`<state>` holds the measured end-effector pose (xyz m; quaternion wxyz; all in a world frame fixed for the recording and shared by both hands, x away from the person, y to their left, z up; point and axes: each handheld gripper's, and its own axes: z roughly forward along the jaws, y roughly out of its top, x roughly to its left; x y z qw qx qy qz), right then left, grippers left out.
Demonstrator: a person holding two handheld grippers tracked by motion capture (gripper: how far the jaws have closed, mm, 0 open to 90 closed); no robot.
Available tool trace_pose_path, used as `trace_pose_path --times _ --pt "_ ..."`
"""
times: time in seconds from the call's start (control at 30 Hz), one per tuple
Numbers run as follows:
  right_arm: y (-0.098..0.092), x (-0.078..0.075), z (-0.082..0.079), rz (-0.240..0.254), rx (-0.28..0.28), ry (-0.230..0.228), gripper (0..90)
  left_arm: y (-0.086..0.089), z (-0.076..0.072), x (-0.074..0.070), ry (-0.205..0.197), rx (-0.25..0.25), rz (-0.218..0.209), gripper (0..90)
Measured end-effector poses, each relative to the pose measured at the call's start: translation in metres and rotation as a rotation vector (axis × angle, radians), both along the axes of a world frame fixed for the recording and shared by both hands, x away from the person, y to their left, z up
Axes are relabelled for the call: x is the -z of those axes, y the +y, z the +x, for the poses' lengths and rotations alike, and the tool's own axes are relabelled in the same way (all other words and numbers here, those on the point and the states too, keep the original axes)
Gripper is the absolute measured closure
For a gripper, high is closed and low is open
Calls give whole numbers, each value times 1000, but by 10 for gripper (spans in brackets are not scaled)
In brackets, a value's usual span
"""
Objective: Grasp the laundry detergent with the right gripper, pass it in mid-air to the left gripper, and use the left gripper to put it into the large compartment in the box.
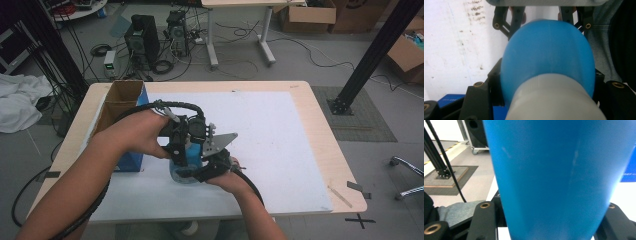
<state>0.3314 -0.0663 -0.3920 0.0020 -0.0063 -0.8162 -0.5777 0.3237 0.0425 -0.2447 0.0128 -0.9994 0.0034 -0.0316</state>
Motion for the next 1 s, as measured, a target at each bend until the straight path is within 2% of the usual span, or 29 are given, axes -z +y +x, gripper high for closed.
trace_pose_path --times 0.13,0.2,0.27,0.53,0.77,0.87,1.0 --pt "-3 -3 -1 6 3 -16 419 -2 -1 -3 -2 -2 -1 384" --pt "-5 -5 -2 1 17 -30 373 -3 -1 -4 1 -2 5 384" --pt "-7 -6 -1 -7 20 -16 339 -4 -2 -4 3 -4 11 384" --pt "-22 -14 -2 -13 29 -10 271 -3 2 -8 24 -35 25 383" --pt "-33 -30 3 -73 25 -14 210 4 9 -19 22 -87 28 383" --pt "-39 -38 6 -107 37 -30 185 8 15 -26 39 -132 20 382" --pt "-46 -48 11 -159 45 -39 147 15 21 -36 40 -184 9 382"
